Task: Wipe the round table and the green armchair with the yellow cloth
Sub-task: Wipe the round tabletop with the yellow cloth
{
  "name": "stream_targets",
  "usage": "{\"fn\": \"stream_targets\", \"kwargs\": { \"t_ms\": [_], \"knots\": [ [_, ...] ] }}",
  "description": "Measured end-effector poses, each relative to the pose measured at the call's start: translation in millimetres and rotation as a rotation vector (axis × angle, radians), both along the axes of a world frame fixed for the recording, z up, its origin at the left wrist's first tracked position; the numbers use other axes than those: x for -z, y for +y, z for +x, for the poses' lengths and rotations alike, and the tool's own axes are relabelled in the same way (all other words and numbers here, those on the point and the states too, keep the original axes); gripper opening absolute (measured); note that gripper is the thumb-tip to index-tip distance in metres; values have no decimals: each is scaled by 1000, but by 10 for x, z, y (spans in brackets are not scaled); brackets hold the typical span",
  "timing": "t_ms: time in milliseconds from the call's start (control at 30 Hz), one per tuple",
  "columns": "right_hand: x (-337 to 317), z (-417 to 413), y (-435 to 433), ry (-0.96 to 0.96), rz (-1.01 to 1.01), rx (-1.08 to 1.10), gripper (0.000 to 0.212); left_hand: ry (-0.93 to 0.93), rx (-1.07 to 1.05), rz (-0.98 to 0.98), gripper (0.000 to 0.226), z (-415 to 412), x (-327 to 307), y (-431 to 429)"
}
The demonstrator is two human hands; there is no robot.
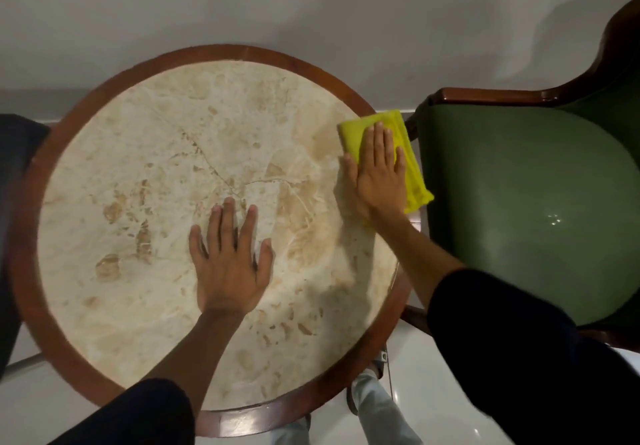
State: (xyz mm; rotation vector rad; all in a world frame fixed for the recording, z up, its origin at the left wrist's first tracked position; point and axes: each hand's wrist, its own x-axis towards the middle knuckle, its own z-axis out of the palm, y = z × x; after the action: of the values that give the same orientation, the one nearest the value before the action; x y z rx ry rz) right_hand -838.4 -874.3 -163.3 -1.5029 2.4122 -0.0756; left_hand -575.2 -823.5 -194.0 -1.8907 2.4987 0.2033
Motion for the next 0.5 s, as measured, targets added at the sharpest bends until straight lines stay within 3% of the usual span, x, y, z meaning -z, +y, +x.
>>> {"fn": "stream_targets", "kwargs": {
  "t_ms": [100, 233, 367, 500],
  "knots": [
    [36, 150, -193, 32, 13, -137, 68, -16, 11, 12, 62, 1, 8, -13],
    [42, 633, 416, 3, -2, -291, 68, 77, -29, 68, 54, -1, -160, -8],
    [-3, 1241, 1431, -120, -25, -217, 64, 191, -46, 213, 52, -30, -410, -89],
    [-344, 1344, 2120, -427, -103, -75, 56, 200, -91, 219, 35, -33, -773, 477]
  ]
}}
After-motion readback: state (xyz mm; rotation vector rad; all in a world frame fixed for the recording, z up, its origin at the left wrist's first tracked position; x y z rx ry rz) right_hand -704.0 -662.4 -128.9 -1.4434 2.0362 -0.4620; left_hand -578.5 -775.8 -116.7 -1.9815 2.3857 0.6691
